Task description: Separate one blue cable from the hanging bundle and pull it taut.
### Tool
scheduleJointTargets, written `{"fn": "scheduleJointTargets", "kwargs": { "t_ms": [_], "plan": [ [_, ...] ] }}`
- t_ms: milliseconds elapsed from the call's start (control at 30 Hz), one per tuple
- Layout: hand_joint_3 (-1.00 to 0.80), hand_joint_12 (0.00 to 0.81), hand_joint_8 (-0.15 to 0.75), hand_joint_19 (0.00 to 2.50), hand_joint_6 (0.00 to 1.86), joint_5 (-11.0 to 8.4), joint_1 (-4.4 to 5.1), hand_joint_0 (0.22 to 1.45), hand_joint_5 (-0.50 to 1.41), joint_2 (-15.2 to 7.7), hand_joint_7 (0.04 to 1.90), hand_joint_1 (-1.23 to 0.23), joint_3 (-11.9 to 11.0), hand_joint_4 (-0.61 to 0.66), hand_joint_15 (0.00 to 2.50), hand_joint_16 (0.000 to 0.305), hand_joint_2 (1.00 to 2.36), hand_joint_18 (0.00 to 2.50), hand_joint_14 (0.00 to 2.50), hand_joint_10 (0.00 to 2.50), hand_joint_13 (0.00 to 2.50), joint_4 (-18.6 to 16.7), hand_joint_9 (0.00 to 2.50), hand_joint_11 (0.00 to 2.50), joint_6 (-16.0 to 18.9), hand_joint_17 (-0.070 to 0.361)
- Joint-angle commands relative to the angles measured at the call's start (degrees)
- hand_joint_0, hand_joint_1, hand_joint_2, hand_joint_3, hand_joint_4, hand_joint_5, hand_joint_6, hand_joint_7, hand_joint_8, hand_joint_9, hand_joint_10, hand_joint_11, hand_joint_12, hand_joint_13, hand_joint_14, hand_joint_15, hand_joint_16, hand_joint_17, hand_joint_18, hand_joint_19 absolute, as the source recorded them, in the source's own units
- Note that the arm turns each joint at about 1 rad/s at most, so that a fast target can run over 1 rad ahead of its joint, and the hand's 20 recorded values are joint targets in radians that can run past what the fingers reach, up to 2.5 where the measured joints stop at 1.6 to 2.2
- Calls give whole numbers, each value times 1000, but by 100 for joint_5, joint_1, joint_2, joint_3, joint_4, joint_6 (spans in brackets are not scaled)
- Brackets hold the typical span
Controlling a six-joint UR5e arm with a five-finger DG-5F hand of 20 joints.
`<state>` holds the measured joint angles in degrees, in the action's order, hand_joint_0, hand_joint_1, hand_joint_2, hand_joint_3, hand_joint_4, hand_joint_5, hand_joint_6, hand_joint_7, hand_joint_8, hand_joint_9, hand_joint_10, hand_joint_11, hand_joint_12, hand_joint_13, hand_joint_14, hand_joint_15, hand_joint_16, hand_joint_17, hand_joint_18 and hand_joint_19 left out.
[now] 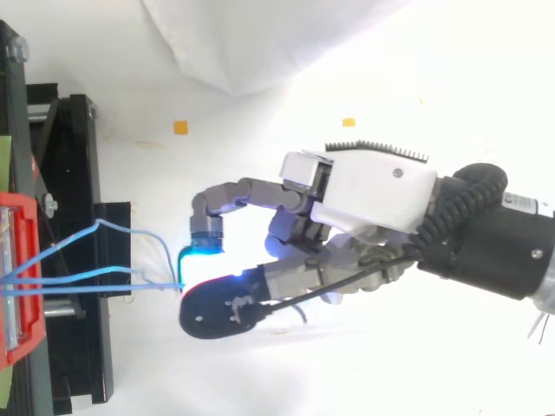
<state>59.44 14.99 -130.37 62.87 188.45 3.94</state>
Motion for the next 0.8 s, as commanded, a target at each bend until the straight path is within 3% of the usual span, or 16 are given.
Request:
{"fn": "scheduleJointTargets", "kwargs": {
  "t_ms": [0, 267, 767],
  "plan": [
    [-274, 103, -68, 797, 501, 15, 4, 779, 134, 214, 1466, -691, 287, 27, 1290, 55, 1021, 1567, 2500, 2500, 1356, -107, 1913, 1511, -8, 124],
    [-274, 101, -68, 806, 500, 33, 4, 781, 134, 390, 1466, -686, 305, 25, 1275, 54, 1021, 1565, 2500, 2500, 1350, 16, 1911, 1502, -122, 121],
    [-272, 94, -67, 879, 500, 77, -49, 780, 133, 601, 1463, -679, 305, 26, 1263, 52, 1021, 1576, 2500, 2500, 1344, 623, 1915, 1501, -298, 117]
  ]
}}
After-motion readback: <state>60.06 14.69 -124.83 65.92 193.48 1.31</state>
